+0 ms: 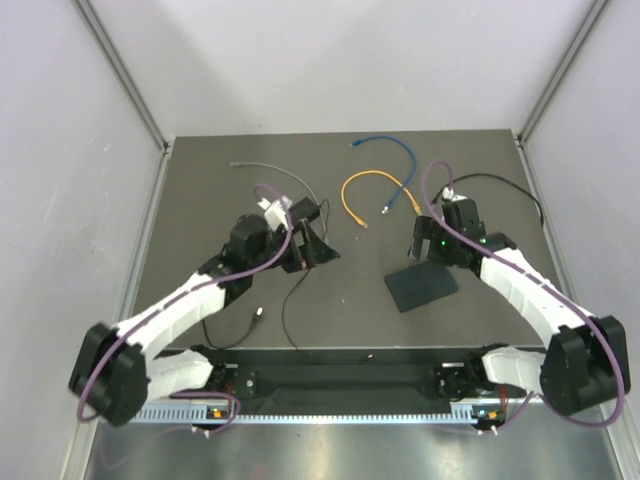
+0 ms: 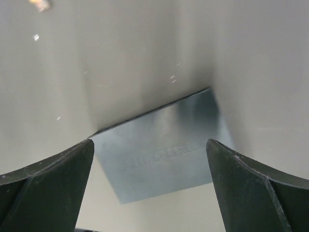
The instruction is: Pull the plug from the switch port
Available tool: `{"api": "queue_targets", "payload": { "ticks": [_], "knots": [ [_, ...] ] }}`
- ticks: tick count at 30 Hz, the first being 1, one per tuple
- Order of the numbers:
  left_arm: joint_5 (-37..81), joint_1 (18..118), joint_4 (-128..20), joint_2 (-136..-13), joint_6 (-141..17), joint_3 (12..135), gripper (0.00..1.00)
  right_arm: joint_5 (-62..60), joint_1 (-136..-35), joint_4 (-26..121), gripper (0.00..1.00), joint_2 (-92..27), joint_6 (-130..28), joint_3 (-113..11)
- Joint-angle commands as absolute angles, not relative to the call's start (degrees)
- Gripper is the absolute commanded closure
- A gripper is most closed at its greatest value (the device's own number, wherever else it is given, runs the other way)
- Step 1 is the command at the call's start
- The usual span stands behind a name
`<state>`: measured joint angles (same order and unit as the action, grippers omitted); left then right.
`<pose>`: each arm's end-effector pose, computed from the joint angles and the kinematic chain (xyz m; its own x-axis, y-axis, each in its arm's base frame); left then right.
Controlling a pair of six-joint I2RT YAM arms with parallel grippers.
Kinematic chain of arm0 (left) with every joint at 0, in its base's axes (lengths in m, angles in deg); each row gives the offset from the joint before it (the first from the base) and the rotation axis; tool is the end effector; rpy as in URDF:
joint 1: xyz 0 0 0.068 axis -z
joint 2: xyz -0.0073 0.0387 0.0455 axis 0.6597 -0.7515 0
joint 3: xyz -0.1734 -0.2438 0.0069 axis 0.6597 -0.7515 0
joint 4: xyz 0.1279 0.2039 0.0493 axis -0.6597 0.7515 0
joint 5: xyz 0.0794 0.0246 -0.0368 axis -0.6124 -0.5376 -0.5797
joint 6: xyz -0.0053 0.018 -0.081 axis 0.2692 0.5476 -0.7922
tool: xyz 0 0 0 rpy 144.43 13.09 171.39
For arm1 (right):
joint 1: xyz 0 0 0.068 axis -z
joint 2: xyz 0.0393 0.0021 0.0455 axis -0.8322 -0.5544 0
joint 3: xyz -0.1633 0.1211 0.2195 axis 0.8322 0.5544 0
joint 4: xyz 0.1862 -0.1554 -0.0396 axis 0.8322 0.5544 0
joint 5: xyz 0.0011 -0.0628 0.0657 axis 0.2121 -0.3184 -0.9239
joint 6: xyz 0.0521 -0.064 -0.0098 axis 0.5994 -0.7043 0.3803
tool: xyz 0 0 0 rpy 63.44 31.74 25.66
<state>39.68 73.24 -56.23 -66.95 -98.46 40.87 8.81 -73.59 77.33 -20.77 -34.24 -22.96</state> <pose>0.2104 -0.1689 0.2694 -0.8430 -0.2658 -0.4676 0.2785 0.5280 -0.8023 0.2318 0.0686 0.2394 -0.8037 0.1701 -0.5702 0.0572 0.9759 0.2105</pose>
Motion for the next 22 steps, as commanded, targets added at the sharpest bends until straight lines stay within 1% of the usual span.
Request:
{"api": "queue_targets", "payload": {
  "ticks": [1, 4, 5, 8, 9, 11, 12, 15, 16, 18, 19, 20, 22],
  "knots": [
    [37.61, 72.31, -64.63, -57.82, -100.19, 36.41, 0.01, 6.48, -75.66, 70.37, 0.00, -17.00, -31.45, -18.83],
    [38.05, 71.95, -67.70, -53.94, -102.64, 31.67, 0.01, 6.48, -76.89, 67.20, 0.00, -12.96, -31.09, -14.51],
    [39.96, 71.60, -69.89, -53.23, -103.44, 29.99, 0.01, 4.92, -76.90, 65.80, 0.00, -10.78, -30.74, -13.37],
    [43.39, 69.93, -83.05, -51.11, -108.88, 22.35, 0.01, 3.94, -76.81, 64.21, 0.00, -8.04, -30.48, -9.77],
    [44.80, 68.89, -92.75, -51.55, -110.81, 18.24, 0.01, 3.76, -76.81, 63.69, 0.00, -7.59, -30.30, -9.32],
    [46.65, 68.18, -103.18, -53.12, -115.91, 15.05, 0.01, 2.62, -76.81, 62.98, 0.00, -7.24, -29.86, -8.53],
    [48.49, 67.91, -110.79, -55.31, -117.15, 13.55, 0.01, 2.36, -76.90, 62.54, 0.00, -7.15, -29.60, -7.92],
    [50.26, 67.91, -122.07, -59.88, -121.80, 11.09, 0.01, 1.65, -76.90, 61.75, 0.00, -5.66, -28.63, -6.33],
    [50.44, 67.82, -130.56, -61.12, -124.95, 10.38, 0.01, 1.74, -76.81, 61.31, 0.00, -5.05, -28.20, -5.89],
    [50.53, 67.82, -137.99, -64.19, -127.52, 8.80, 0.01, 1.30, -76.81, 60.35, 0.00, -2.85, -28.02, -4.14],
    [50.62, 67.91, -145.25, -65.25, -129.97, 8.18, 0.01, 1.47, -76.72, 58.86, 0.00, -0.23, -27.49, -3.44],
    [50.62, 67.91, -148.89, -66.22, -131.30, 7.57, 0.01, 1.30, -76.72, 57.72, 0.00, 1.53, -27.58, -1.77],
    [51.93, 68.08, -149.10, -66.32, -132.36, 6.95, 0.02, -1.67, -76.81, 53.77, 0.00, 7.40, -27.49, 0.08]
  ]
}}
